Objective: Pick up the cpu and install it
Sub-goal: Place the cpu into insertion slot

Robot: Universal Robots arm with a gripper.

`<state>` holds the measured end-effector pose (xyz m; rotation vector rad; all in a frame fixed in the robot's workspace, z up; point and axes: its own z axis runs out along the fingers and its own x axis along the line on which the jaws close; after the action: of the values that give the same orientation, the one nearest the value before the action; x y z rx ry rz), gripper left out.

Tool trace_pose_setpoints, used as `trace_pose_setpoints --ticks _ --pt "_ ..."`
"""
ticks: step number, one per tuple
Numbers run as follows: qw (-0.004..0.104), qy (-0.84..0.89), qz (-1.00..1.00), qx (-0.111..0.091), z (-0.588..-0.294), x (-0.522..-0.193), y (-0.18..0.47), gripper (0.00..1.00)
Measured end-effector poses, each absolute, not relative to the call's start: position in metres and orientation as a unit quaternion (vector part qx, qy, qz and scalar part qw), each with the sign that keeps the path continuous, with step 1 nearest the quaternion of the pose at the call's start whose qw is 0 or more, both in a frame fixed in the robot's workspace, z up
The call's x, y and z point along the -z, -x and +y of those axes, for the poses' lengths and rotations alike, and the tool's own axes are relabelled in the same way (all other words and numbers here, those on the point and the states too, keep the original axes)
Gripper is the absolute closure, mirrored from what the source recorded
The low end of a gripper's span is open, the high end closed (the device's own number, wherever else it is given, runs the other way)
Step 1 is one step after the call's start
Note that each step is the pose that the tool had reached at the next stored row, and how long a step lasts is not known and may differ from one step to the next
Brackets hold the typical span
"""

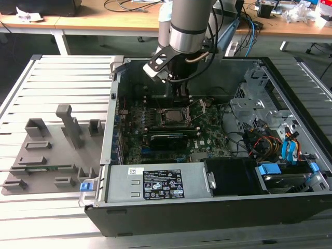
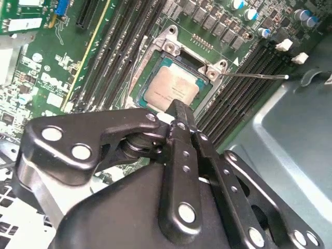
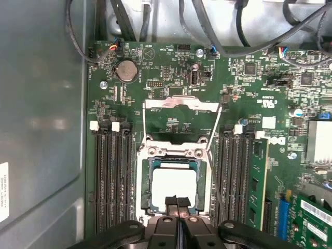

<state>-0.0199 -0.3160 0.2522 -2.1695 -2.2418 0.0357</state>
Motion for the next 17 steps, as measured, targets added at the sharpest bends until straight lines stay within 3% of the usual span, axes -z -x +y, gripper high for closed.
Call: trace_pose_setpoints --ticks 3,12,17 --pt "0.011 0.695 -0.719 -0.011 -0.324 -0.253 0.02 0.89" --pt "0.012 0.695 -0.719 -0.01 -0.324 -0.3 0.02 0.89" --pt "0.013 0.695 -0.719 -0.01 -0.324 -0.304 0.02 0.89"
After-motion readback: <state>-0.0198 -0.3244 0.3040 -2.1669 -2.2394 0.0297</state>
